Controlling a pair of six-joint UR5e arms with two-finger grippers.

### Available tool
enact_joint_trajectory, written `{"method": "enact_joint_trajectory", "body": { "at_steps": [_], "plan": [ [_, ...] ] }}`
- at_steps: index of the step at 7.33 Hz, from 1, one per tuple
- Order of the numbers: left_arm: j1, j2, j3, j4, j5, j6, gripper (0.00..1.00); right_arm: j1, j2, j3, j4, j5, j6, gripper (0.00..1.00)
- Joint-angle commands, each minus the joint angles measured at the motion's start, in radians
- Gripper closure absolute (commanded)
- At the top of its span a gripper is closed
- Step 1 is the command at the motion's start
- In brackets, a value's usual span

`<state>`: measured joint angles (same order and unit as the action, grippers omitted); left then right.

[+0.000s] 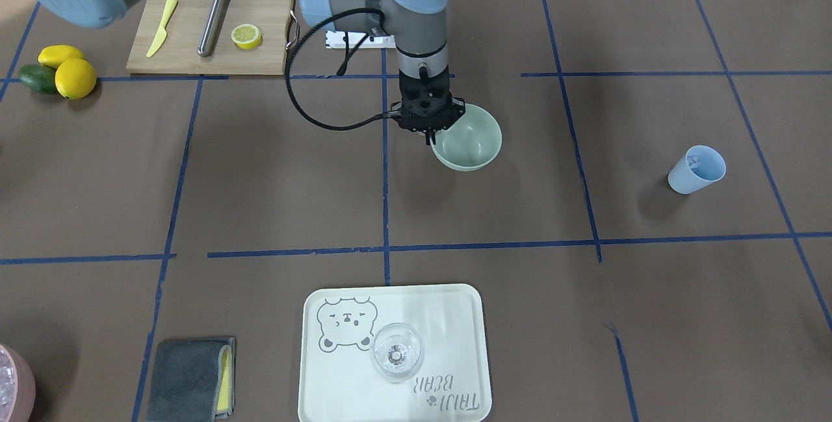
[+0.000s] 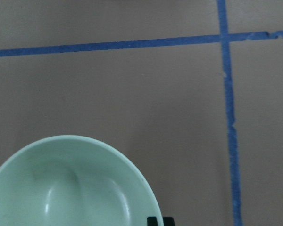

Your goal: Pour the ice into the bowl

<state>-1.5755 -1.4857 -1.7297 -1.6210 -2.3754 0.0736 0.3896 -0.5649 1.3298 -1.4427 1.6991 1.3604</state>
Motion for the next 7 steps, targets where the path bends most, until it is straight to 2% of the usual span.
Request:
{"method": "enact_joint_trajectory", "body": {
  "at_steps": [1, 2, 3, 5, 6, 7],
  "plan": [
    [0.0, 0.002, 0.002, 0.0, 0.001, 0.0, 0.0, -0.015, 0.053, -0.133, 0.097, -0.027, 0.019, 1.0],
    [-0.001, 0.002, 0.002, 0.001, 0.001, 0.0, 0.0, -0.018, 0.053, -0.133, 0.097, -0.027, 0.034, 0.63],
    [-0.001, 0.002, 0.005, 0.001, 0.001, 0.0, 0.0, -0.023, 0.051, -0.133, 0.096, -0.029, 0.052, 0.01],
    [-0.001, 0.004, -0.001, 0.001, 0.004, 0.0, 0.0, 0.003, 0.051, -0.083, 0.059, -0.021, 0.034, 0.0],
    [-0.009, 0.002, -0.004, 0.001, 0.005, 0.003, 0.0, 0.052, 0.046, -0.016, -0.021, 0.014, -0.027, 0.0],
    [-0.009, -0.005, -0.004, 0.0, 0.005, 0.005, 0.0, 0.131, 0.027, 0.046, -0.086, 0.121, -0.108, 0.0]
  ]
}}
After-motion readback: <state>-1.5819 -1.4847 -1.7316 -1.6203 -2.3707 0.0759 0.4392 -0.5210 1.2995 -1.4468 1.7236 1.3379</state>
